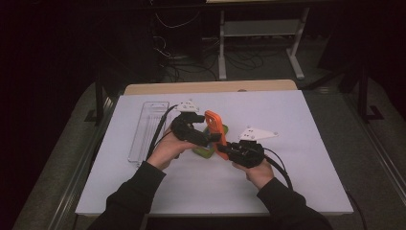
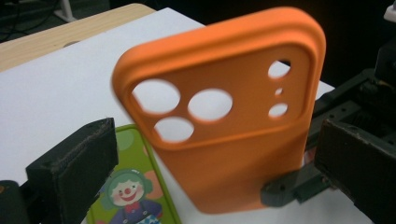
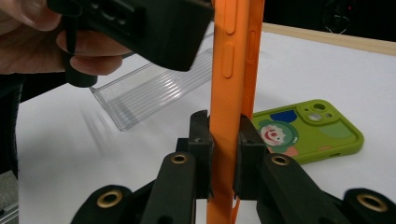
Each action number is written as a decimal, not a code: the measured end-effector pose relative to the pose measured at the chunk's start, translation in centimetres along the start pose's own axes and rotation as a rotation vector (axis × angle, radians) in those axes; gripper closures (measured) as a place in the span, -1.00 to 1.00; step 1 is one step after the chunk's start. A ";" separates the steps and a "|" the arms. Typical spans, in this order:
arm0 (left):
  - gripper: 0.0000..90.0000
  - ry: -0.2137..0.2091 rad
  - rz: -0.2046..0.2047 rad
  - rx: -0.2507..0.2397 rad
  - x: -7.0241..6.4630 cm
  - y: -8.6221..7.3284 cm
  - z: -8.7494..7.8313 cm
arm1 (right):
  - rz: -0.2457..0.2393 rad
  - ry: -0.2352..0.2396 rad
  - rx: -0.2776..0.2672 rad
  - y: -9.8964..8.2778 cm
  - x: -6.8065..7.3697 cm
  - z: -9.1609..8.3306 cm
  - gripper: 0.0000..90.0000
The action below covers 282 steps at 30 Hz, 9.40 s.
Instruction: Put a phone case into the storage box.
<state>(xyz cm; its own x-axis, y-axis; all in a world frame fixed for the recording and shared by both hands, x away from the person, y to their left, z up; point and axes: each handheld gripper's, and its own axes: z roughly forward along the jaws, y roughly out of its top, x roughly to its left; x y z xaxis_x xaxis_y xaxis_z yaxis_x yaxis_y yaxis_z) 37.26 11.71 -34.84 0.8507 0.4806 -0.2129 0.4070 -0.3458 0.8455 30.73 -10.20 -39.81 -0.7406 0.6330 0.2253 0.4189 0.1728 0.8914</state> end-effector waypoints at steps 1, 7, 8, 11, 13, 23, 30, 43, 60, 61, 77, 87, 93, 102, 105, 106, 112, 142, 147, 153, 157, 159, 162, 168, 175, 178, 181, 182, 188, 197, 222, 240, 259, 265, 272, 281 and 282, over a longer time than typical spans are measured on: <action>-1.00 -0.006 0.005 -0.004 0.1 0.0 0.0 | -0.002 0.001 0.002 0.0 0.1 0.1 0.75; -1.00 -0.008 -0.020 -0.015 -0.1 -0.3 0.4 | -0.010 0.016 0.007 -0.1 0.8 0.5 0.75; -1.00 -0.012 -0.020 -0.012 -0.2 -0.4 0.5 | -0.011 0.016 0.004 -0.1 0.9 0.5 0.75; -1.00 -0.013 -0.017 -0.007 -0.4 -0.5 0.8 | -0.022 0.012 0.006 -0.1 0.9 0.6 0.75; -1.00 -0.012 -0.017 -0.012 -0.4 -0.5 0.8 | -0.018 0.014 0.002 -0.1 0.9 0.6 0.75; -0.73 -0.015 -0.021 -0.054 -0.1 -0.7 0.3 | -0.032 0.007 0.023 -0.3 1.0 0.7 0.75; -0.69 -0.022 -0.026 -0.052 -0.1 -0.7 0.3 | -0.056 0.000 0.030 -0.4 0.9 0.9 0.74; -0.68 0.022 -0.031 -0.066 0.7 -0.5 -0.5 | -0.049 0.003 0.059 -0.3 0.3 0.3 -0.26; -0.68 0.211 -0.046 -0.100 4.8 2.2 -4.2 | -0.079 -0.147 0.161 -2.7 -3.5 -4.0 -1.00; -0.68 0.228 -0.050 -0.106 5.2 2.5 -4.6 | -0.078 -0.149 0.160 -2.9 -3.6 -4.3 -1.00; -0.68 0.507 -0.055 -0.122 10.8 5.3 -8.9 | -0.076 -0.194 0.181 -4.9 -4.1 -7.1 -1.00; -0.69 0.721 -0.136 -0.080 13.9 4.6 -9.2 | -0.056 -0.211 0.165 -5.3 -4.4 -8.1 -1.00; -0.69 0.791 -0.197 -0.020 15.4 3.4 -8.2 | -0.058 -0.210 0.163 -5.3 -4.5 -8.1 -1.00; -0.69 0.851 -0.227 0.068 17.0 1.4 -6.1 | -0.061 -0.208 0.165 -5.3 -4.5 -8.1 -1.00; -0.70 0.864 -0.254 0.080 17.5 0.8 -5.6 | -0.062 -0.207 0.164 -5.3 -4.5 -8.1 -1.00; -0.70 0.864 -0.256 0.086 17.7 0.7 -5.5 | -0.064 -0.207 0.164 -5.3 -4.5 -8.1 -1.00; -0.70 0.877 -0.261 0.100 18.2 0.3 -4.4 | -0.064 -0.207 0.164 -5.3 -4.5 -8.1 -1.00; -1.00 0.793 -0.236 0.072 17.3 0.8 -6.9 | -0.063 -0.208 0.163 -5.3 -4.5 -8.1 -1.00; -1.00 0.708 -0.218 0.080 15.7 0.7 -8.6 | -0.058 -0.208 0.163 -5.2 -4.5 -8.1 -1.00; -1.00 0.606 -0.181 0.103 13.9 0.0 -9.2 | -0.061 -0.213 0.161 -5.0 -4.6 -7.9 -1.00; -1.00 0.547 -0.153 0.101 12.6 -0.2 -9.3 | -0.059 -0.212 0.168 -5.0 -4.5 -7.8 -1.00; -1.00 0.523 -0.140 0.089 11.8 -0.3 -9.3 | -0.064 -0.210 0.167 -5.1 -4.6 -7.8 -1.00; -1.00 0.480 -0.117 0.072 10.4 -0.3 -9.4 | -0.064 -0.208 0.165 -5.1 -4.6 -7.9 -1.00; -1.00 0.393 -0.077 0.070 7.7 -0.5 -8.7 | -0.065 -0.209 0.165 -5.1 -4.5 -7.9 -1.00; -1.00 0.328 -0.058 0.076 5.6 -0.8 -7.4 | -0.062 -0.211 0.166 -5.2 -4.5 -8.0 -1.00; -1.00 0.311 -0.045 0.077 5.0 -1.1 -6.7 | -0.062 -0.209 0.166 -5.1 -4.5 -8.0 -1.00; -0.95 0.288 -0.041 0.090 4.3 -1.4 -5.8 | -0.064 -0.208 0.166 -5.2 -4.5 -7.9 -1.00; -0.92 0.282 -0.037 0.095 4.1 -1.5 -5.5 | -0.067 -0.208 0.164 -5.1 -4.5 -7.9 -1.00; -0.68 0.255 -0.031 0.121 3.5 -2.0 -3.7 | -0.067 -0.202 0.169 -5.1 -4.6 -7.9 -1.00; 0.11 0.289 -0.042 0.172 2.9 -2.5 -1.4 | -0.077 -0.193 0.168 -5.1 -4.4 -7.8 -1.00; 0.99 0.491 -0.101 0.295 4.9 -4.9 4.6 | -0.078 -0.186 0.162 -5.0 -4.4 -8.0 -1.00; 0.99 0.372 -0.133 0.350 3.2 -5.7 6.1 | -0.079 -0.186 0.163 -5.0 -4.4 -8.1 -1.00; 0.99 0.201 -0.057 0.319 -0.2 -5.4 8.8 | -0.082 -0.183 0.163 -5.1 -4.5 -8.2 -1.00; 0.81 0.172 -0.004 0.285 -0.2 -4.9 7.0 | -0.073 -0.187 0.166 -5.1 -4.5 -8.2 -1.00; 0.23 0.122 0.046 0.270 -0.6 -5.3 4.0 | -0.076 -0.192 0.157 -5.1 -4.5 -8.3 -1.00; -0.53 0.084 0.044 0.218 -1.1 -6.6 0.4 | -0.059 -0.199 0.161 -5.1 -4.6 -8.3 -1.00; -0.59 0.081 0.040 0.203 -1.3 -6.7 0.1 | -0.056 -0.199 0.161 -5.1 -4.6 -8.3 -1.00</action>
<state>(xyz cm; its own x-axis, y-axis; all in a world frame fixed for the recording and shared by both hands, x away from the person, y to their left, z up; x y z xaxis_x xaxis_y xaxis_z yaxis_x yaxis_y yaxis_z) 33.48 13.37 -40.30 0.8414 0.5236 -0.1341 0.4391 -0.5174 0.7345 27.60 -20.24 -42.16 -0.6536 0.7524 0.0814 0.4701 0.3194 0.8228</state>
